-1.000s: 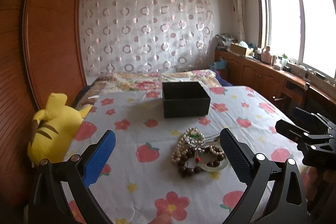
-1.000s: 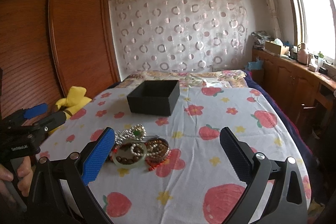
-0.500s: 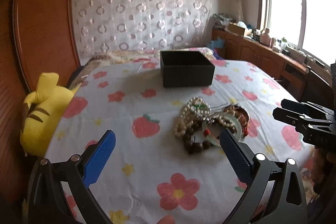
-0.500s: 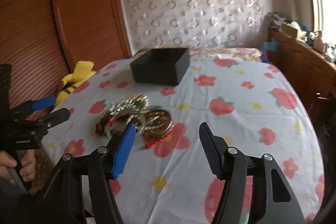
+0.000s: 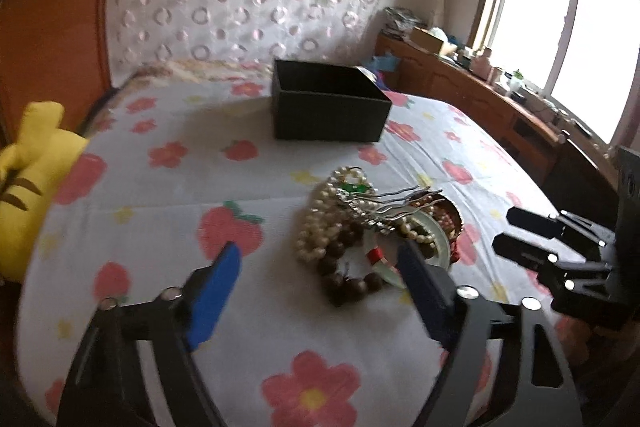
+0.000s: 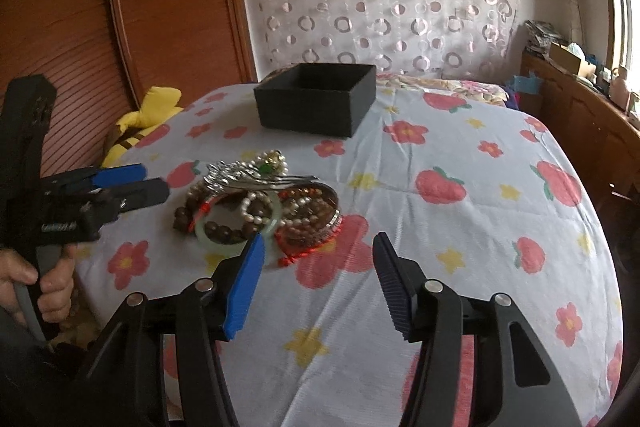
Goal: Organize jewelry
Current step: 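Lower the left gripper onto the silver hairpin and close it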
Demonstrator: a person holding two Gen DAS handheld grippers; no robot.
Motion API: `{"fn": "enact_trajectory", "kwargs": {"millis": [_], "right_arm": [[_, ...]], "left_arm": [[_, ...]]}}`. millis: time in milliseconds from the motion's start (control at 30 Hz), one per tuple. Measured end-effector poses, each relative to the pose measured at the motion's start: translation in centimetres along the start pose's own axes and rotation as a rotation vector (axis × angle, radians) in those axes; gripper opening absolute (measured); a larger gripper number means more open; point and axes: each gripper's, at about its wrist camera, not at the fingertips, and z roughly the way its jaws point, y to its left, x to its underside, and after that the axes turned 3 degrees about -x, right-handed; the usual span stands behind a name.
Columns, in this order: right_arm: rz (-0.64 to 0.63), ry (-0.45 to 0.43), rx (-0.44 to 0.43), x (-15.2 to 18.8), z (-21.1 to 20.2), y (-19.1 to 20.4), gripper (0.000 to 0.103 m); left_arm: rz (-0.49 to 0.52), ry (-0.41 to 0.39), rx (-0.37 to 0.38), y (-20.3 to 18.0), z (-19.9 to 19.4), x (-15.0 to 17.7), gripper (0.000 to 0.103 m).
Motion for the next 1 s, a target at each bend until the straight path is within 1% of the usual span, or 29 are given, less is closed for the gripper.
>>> {"fn": "enact_trajectory", "kwargs": {"millis": [100,133,167,200,233,300,433,500,567,767,800,833,867,933,1000], "right_arm": [[0.000,0.003,0.003,0.1,0.1,-0.4,0.059],[0.002,0.003,-0.001,0.1,0.1,-0.4,0.059],[0.002,0.001,-0.002,0.1,0.0,-0.4,0.059],[0.000,-0.001,-0.001,0.2,0.0,-0.3,0.059],[-0.002,-0.002,0.000,0.2,0.0,-0.3,0.059],[-0.007,-0.004,-0.002,0.1,0.1,-0.3,0.059],[-0.015,-0.010,-0.001,0.0,0.0,0.0,0.059],[-0.015,-0.012,-0.002,0.0,0.0,0.1,0.059],[-0.017,-0.013,-0.005,-0.1,0.0,0.2,0.059],[-0.025,-0.008,-0.010,0.0,0.2,1.0,0.059],[-0.025,-0.008,-0.010,0.0,0.2,1.1,0.059],[-0.025,-0.008,-0.010,0.0,0.3,1.1,0.059],[-0.026,-0.009,-0.009,0.0,0.3,1.2,0.059],[-0.029,-0.007,-0.008,0.0,0.3,1.2,0.059],[-0.027,-0.009,-0.010,0.0,0.3,1.1,0.059]], "left_arm": [[-0.014,0.016,0.037,-0.3,1.2,-0.9,0.053],[-0.028,0.023,0.051,-0.2,1.6,-1.2,0.050],[-0.042,0.035,0.059,-0.1,1.9,-1.4,0.043],[-0.051,0.043,0.070,0.0,2.2,-1.7,0.040],[-0.067,0.052,0.087,0.1,2.5,-2.1,0.039],[-0.074,0.058,0.096,0.0,3.0,-2.7,0.037],[-0.084,0.077,0.128,-0.3,3.8,-3.8,0.037],[-0.095,0.102,0.129,-0.3,4.4,-4.1,0.037],[-0.110,0.129,0.132,-0.3,5.0,-4.3,0.037],[-0.135,0.179,0.148,-0.2,6.3,-3.8,0.036],[-0.137,0.178,0.146,-0.2,6.3,-3.8,0.033],[-0.139,0.178,0.135,-0.2,6.4,-3.8,0.022],[-0.143,0.174,0.141,-0.1,6.4,-3.9,0.016],[-0.140,0.160,0.160,-0.1,6.2,-3.9,0.014],[-0.119,0.132,0.150,-0.3,5.6,-4.1,0.012]]}}
